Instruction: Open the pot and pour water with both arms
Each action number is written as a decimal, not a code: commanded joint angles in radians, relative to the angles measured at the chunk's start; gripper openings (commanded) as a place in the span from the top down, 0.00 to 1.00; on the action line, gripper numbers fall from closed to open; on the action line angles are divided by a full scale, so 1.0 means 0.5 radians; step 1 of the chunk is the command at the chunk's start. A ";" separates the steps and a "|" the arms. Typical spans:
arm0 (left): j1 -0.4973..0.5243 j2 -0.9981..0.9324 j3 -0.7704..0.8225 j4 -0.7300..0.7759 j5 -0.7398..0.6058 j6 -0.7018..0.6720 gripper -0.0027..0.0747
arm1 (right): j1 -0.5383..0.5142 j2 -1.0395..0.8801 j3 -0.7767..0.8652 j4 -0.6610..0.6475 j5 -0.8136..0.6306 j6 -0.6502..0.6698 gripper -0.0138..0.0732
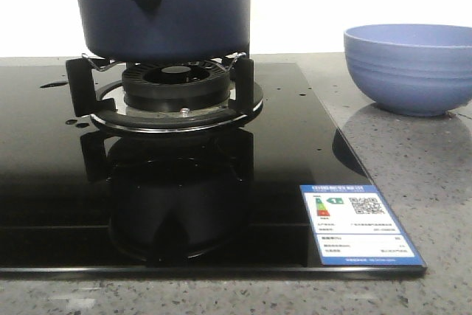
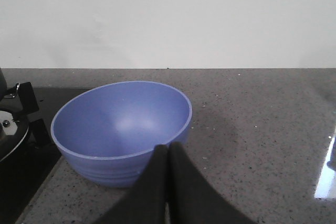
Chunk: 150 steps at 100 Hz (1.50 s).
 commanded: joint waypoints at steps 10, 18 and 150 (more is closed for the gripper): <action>0.004 -0.057 0.069 0.001 -0.149 -0.019 0.99 | -0.015 0.006 -0.058 0.023 -0.065 -0.012 0.91; 0.004 -0.057 0.069 0.001 -0.149 -0.019 0.99 | -0.015 0.006 -0.058 0.023 -0.065 -0.012 0.91; 0.004 -0.057 0.069 0.001 -0.149 -0.019 0.99 | -0.015 -0.849 0.633 -2.567 -0.095 2.589 0.91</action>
